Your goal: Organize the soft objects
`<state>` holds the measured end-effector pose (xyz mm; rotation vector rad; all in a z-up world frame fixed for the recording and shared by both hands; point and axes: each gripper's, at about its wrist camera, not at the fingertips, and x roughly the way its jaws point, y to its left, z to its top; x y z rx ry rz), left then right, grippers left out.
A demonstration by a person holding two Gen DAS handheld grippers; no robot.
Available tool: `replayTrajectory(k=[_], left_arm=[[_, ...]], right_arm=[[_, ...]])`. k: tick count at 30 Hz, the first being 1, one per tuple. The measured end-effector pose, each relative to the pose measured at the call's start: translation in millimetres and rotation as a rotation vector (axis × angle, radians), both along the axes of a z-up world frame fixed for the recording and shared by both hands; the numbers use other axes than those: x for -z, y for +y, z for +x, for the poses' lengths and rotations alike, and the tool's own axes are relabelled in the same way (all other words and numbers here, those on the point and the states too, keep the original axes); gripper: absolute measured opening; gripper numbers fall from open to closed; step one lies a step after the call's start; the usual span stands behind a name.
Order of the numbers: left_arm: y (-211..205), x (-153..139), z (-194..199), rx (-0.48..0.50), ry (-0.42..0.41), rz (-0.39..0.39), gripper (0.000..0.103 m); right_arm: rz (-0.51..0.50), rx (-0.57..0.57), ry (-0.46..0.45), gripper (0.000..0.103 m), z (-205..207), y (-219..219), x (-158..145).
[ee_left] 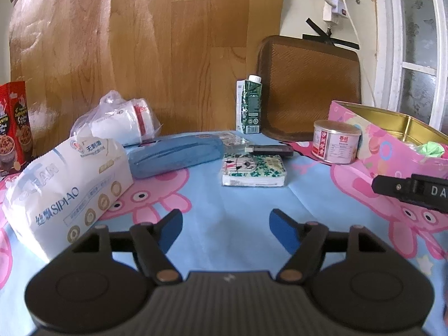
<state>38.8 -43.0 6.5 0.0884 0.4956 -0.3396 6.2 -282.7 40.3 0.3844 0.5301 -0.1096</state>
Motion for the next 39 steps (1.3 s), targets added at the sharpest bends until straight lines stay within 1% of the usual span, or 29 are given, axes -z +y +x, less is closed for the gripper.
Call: replayTrajectory(k=[7,11,15,20,22,24,27,39], left_arm=[[0.1,-0.4,-2.1,0.018,-0.014,-0.006,0.075],[-0.1,-0.6,-3.4,0.024,-0.023,-0.009,0.077],[1.0,-1.4,-4.5,0.026,-0.034,-0.016,0.088],[0.4,-1.9,-6.4,0.037,-0.044,-0.014,0.088],[0.7,-2.0,-6.6,0.039,-0.043,-0.017,0.09],[0.9,-2.2,-7.3,0.048,-0.045,-0.021,0.094],[0.2,-2.6,-9.1,0.057,-0.054,-0.021,0.096],[1.2,-3.1,-9.7,0.072,-0.052,-0.033,0.1]], right_arm=[[-0.022,0.032,-0.021,0.064,-4.7,0.3,-2.5],[-0.018,0.037,-0.016,0.064,-3.7,0.1,-1.9],[-0.017,0.038,-0.015,0.064,-3.3,0.0,-1.5],[-0.012,0.038,-0.013,0.064,-2.7,-0.9,-0.9],[-0.009,0.038,-0.013,0.064,-2.8,-1.7,-0.7],[-0.005,0.04,-0.014,0.064,-3.2,-2.0,-0.5],[-0.004,0.042,-0.014,0.064,-3.6,-1.9,-0.5],[0.009,0.042,-0.008,0.064,-3.2,-1.8,0.1]])
